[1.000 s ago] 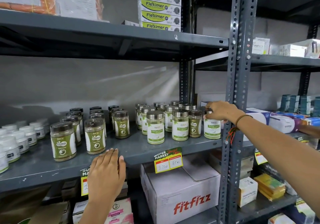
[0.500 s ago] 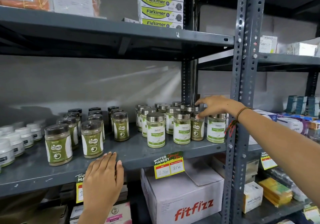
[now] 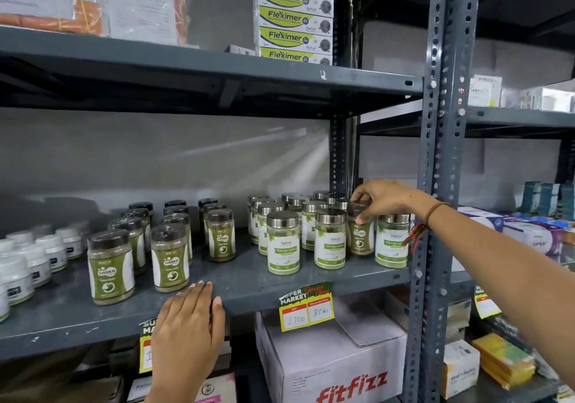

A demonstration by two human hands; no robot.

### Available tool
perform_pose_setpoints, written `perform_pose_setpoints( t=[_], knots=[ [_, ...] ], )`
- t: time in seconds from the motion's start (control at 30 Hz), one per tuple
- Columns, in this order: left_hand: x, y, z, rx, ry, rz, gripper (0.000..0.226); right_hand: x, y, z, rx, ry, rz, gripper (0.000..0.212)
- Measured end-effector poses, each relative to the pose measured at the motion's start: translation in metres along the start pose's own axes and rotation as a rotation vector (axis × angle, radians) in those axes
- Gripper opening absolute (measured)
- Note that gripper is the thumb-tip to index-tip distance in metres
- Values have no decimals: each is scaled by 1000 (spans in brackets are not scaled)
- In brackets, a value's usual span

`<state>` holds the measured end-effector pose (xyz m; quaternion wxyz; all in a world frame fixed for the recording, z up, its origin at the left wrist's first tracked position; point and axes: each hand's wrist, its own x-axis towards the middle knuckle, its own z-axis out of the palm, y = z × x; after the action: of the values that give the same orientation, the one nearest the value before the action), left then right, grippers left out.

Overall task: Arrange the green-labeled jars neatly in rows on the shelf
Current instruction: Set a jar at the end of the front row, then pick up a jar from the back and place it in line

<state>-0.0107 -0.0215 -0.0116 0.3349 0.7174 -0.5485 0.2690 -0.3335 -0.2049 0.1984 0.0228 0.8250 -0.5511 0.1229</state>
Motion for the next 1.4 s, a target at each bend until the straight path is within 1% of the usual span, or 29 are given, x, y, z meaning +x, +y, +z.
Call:
perform_pose_setpoints(
  t=[0.17,0.27,0.33,0.47,0.57,0.73,0.9,1.0,1.1,1.4],
  knots=[
    [0,0,-3,7,-32,2,49,-10,-11,-27,23,189,-49,64],
    [1,1,-5,7,-48,9,49,-16,-30,-46,-30,315,-106,69],
    [1,1,-6,8,-64,11,48,-20,-49,-55,-37,371,-152,68],
    [2,1,-9,17,-85,23,48,-27,-92,-60,32,442,-256,63],
    [2,0,-9,20,-92,34,47,-28,-129,-49,178,389,-350,62],
    [3,-1,-9,19,-76,48,46,-21,-185,-17,355,194,-453,59],
    [4,-4,-7,19,-77,60,43,-6,-221,21,310,-10,-497,61],
    [3,-5,-6,20,-69,68,42,5,-229,35,264,-98,-492,63],
    [3,-7,-4,12,-66,74,42,15,-229,43,248,-150,-474,64],
    [4,-9,1,-3,-30,87,39,30,-225,50,321,-245,-437,62]
  ],
)
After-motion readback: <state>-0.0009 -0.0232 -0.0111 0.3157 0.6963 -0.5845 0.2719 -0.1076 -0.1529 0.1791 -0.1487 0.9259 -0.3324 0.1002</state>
